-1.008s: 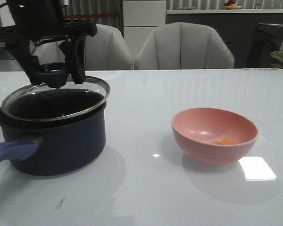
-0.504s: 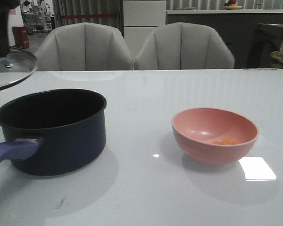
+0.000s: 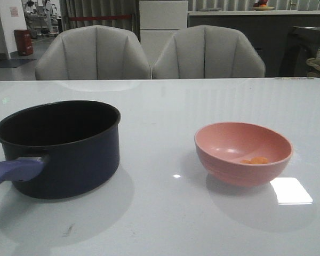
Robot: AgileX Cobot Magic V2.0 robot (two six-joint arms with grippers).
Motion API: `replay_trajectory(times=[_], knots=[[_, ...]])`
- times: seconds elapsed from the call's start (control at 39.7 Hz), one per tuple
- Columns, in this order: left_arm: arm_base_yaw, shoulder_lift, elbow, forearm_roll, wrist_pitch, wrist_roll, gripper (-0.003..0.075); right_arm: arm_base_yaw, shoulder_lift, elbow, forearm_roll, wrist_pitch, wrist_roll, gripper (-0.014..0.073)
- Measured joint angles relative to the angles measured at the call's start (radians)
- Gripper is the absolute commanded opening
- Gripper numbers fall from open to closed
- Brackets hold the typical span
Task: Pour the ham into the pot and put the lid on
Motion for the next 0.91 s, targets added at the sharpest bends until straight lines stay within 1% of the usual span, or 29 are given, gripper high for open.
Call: replay_trajectory(times=[0.13,0.18,0.28,0.43,0.5,0.61,0.68,0.91], knots=[[0.000,0.057,0.000,-0.013,-0.009,0.007,0.0130,0.000,0.000,0.000,0.000,0.000,0.000,0.0146],[0.000,0.075,0.000,-0.016,-0.010,0.009,0.0146,0.000,0.000,0.000,0.000,0.000,0.000,0.0146],[0.000,0.108,0.000,-0.016,-0.012,0.009,0.0233,0.000,0.000,0.000,0.000,0.000,0.000,0.0146],[0.000,0.150,0.000,-0.016,-0.014,0.011,0.0413,0.000,0.000,0.000,0.000,0.000,0.000,0.0146],[0.000,0.164,0.000,-0.016,-0.014,0.011,0.0479,0.000,0.000,0.000,0.000,0.000,0.000,0.0146],[0.000,0.171,0.000,-0.016,-0.014,0.011,0.0538,0.000,0.000,0.000,0.000,0.000,0.000,0.0146],[0.000,0.173,0.000,-0.014,-0.014,0.012,0.0558,0.000,0.000,0.000,0.000,0.000,0.000,0.0146],[0.000,0.173,-0.010,-0.003,0.025,0.015,0.0557,0.000,0.000,0.000,0.000,0.000,0.000,0.0146]])
